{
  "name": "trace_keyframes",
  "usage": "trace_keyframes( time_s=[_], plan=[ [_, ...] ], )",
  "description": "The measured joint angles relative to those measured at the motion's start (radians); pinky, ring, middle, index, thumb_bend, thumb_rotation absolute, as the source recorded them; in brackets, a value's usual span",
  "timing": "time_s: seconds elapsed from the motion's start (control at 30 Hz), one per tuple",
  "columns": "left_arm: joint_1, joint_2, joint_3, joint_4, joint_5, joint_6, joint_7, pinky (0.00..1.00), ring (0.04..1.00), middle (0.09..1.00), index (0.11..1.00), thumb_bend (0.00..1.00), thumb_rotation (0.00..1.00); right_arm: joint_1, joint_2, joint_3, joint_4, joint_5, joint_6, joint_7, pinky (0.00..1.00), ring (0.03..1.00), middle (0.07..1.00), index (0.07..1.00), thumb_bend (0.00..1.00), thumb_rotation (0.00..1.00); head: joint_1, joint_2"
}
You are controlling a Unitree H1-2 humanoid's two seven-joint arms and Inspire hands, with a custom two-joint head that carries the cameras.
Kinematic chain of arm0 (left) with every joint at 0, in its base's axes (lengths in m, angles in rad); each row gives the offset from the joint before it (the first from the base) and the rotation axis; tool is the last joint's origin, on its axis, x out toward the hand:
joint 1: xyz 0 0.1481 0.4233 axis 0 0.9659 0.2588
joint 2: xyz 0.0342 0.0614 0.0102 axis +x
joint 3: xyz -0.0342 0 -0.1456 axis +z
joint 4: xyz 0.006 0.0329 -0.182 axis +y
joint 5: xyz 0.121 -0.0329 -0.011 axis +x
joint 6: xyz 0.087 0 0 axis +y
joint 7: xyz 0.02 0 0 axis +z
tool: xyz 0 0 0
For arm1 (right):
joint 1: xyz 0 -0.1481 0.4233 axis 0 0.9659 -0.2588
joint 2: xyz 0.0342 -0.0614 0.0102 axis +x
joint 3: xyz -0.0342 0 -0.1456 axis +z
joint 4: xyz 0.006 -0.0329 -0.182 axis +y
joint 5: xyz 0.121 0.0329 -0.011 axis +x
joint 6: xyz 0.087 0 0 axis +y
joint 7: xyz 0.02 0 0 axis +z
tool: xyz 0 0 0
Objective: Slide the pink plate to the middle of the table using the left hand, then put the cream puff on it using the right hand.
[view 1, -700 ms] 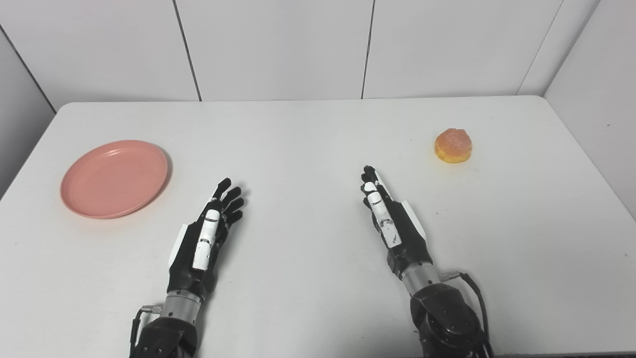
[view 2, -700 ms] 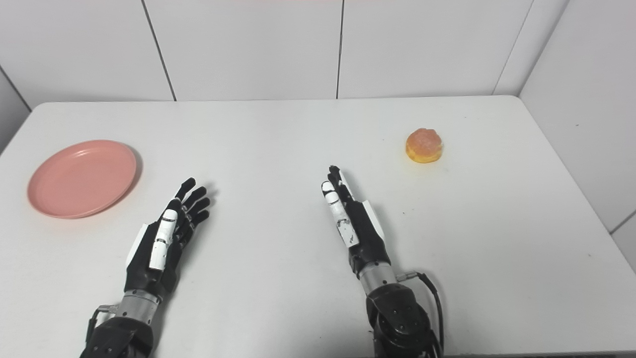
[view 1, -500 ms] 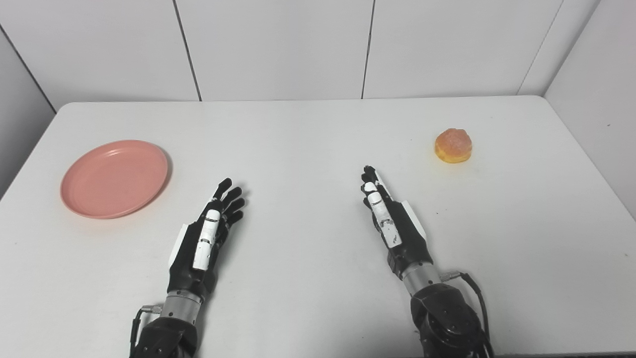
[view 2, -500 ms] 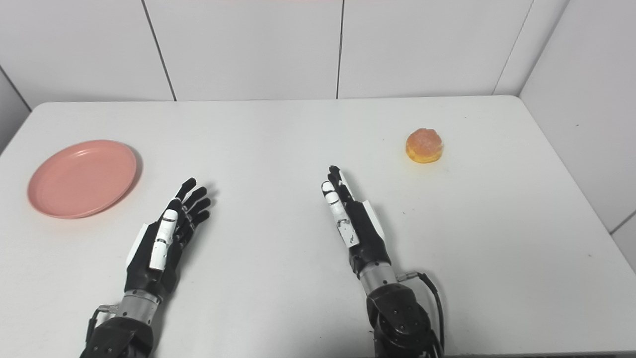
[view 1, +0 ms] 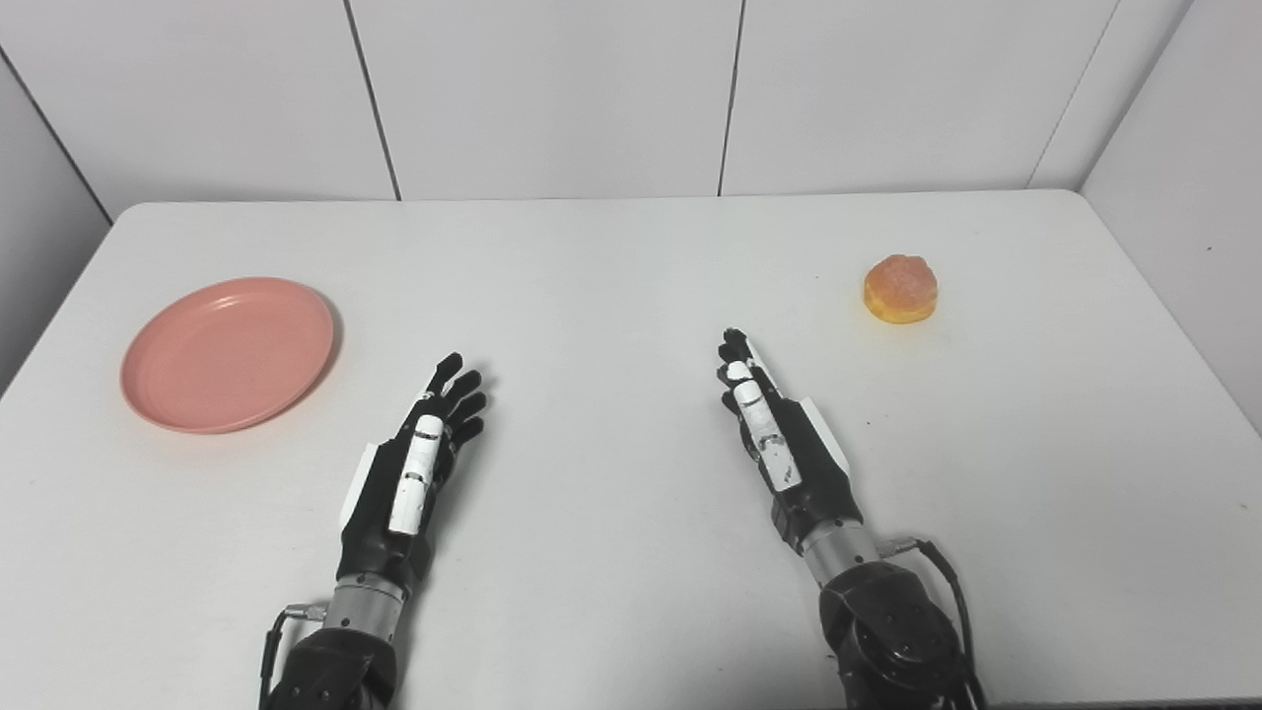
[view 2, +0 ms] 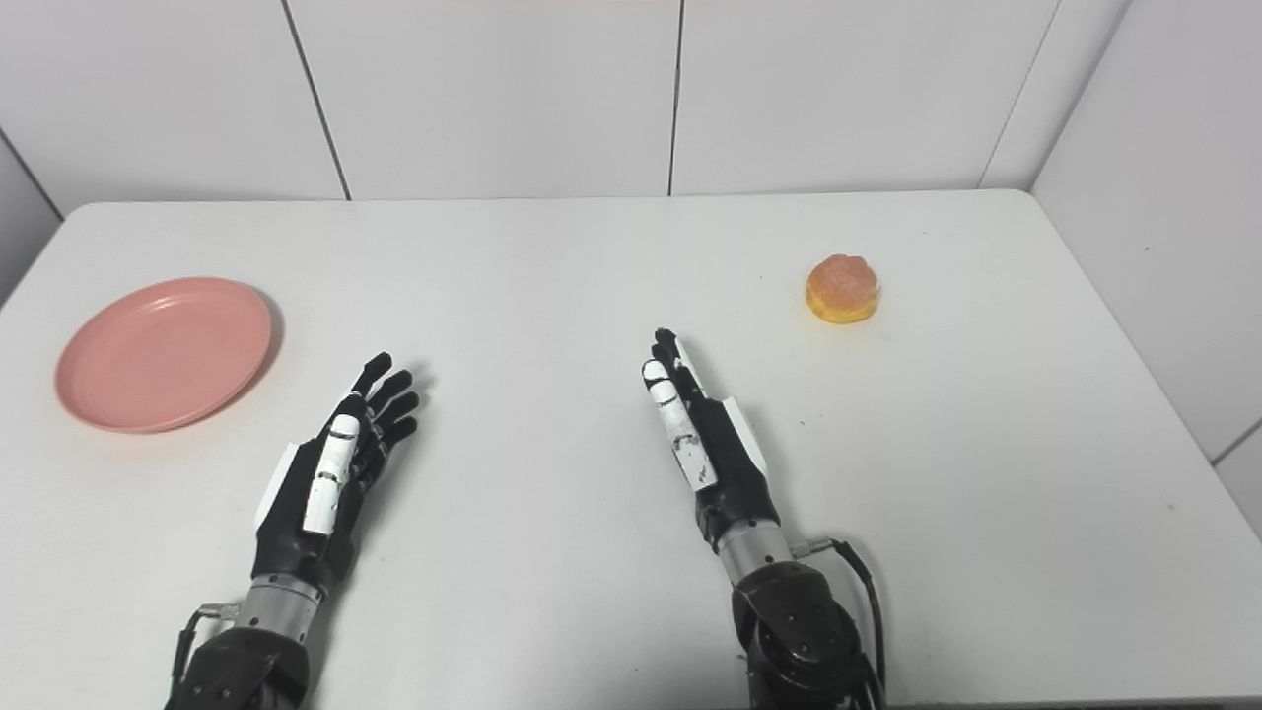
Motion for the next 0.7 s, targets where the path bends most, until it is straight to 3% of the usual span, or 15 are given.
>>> trace_keyframes(
  time_s=[0.13,0.3,0.37,0.43,0.6,0.7],
  plan=[
    [0.0,0.0,-0.002,0.0,0.0,0.0,0.004,0.91,0.908,0.923,0.916,0.47,1.0,0.0,0.0,0.0,0.0,0.001,0.0,0.0,1.0,1.0,1.0,1.0,0.32,1.0,0.006,-0.003],
    [0.0,-0.002,-0.013,0.003,0.009,-0.008,0.011,0.91,0.904,0.921,0.914,0.49,1.0,0.0,-0.001,-0.007,0.0,0.016,0.0,0.0,1.0,1.0,1.0,1.0,0.3,1.0,0.071,-0.02],
    [0.0,-0.008,-0.023,0.005,0.027,-0.014,0.02,0.9,0.901,0.918,0.912,0.49,1.0,0.0,-0.006,-0.012,0.003,0.024,-0.007,0.006,1.0,1.0,1.0,1.0,0.28,1.0,0.139,-0.037],
    [-0.001,-0.011,-0.034,0.005,0.049,-0.017,0.034,0.89,0.898,0.916,0.91,0.49,1.0,0.001,-0.02,-0.013,0.009,0.026,-0.024,0.015,1.0,1.0,1.0,1.0,0.28,1.0,0.146,-0.038],
    [-0.001,-0.02,-0.072,0.013,0.096,-0.029,0.075,0.89,0.894,0.911,0.907,0.49,1.0,0.003,-0.057,-0.028,0.018,0.044,-0.054,0.041,1.0,1.0,1.0,1.0,0.26,1.0,0.317,-0.107],
    [-0.001,-0.038,-0.088,0.02,0.118,-0.032,0.105,0.87,0.887,0.905,0.901,0.48,1.0,0.007,-0.07,-0.048,0.035,0.076,-0.085,0.059,1.0,1.0,1.0,1.0,0.25,1.0,0.353,-0.126]
  ],
)
